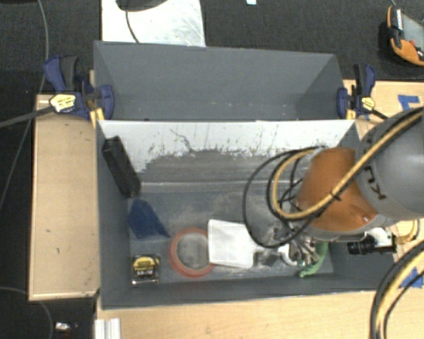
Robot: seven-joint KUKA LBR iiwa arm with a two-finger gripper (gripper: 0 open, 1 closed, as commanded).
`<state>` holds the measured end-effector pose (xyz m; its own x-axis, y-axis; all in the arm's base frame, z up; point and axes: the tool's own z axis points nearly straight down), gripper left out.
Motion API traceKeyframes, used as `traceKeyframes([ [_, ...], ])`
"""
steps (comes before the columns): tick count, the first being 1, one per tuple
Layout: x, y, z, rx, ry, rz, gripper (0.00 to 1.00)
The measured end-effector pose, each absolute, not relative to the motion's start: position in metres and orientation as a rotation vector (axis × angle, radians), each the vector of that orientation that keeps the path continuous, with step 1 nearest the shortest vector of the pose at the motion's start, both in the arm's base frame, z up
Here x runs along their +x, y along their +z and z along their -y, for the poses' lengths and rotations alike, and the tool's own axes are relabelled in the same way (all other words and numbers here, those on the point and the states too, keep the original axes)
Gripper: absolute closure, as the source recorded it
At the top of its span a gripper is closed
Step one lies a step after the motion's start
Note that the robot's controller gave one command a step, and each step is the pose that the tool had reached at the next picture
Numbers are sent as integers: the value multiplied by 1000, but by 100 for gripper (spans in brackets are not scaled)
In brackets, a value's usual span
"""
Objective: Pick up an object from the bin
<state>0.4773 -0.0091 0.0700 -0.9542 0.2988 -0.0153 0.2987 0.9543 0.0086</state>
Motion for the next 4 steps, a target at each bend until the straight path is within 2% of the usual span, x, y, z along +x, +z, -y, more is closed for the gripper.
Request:
traceKeyframes([
  [1, 477, 70, 9, 473, 10, -3089, 100],
  [4, 478, 107, 9, 474, 11, -3086, 100],
])
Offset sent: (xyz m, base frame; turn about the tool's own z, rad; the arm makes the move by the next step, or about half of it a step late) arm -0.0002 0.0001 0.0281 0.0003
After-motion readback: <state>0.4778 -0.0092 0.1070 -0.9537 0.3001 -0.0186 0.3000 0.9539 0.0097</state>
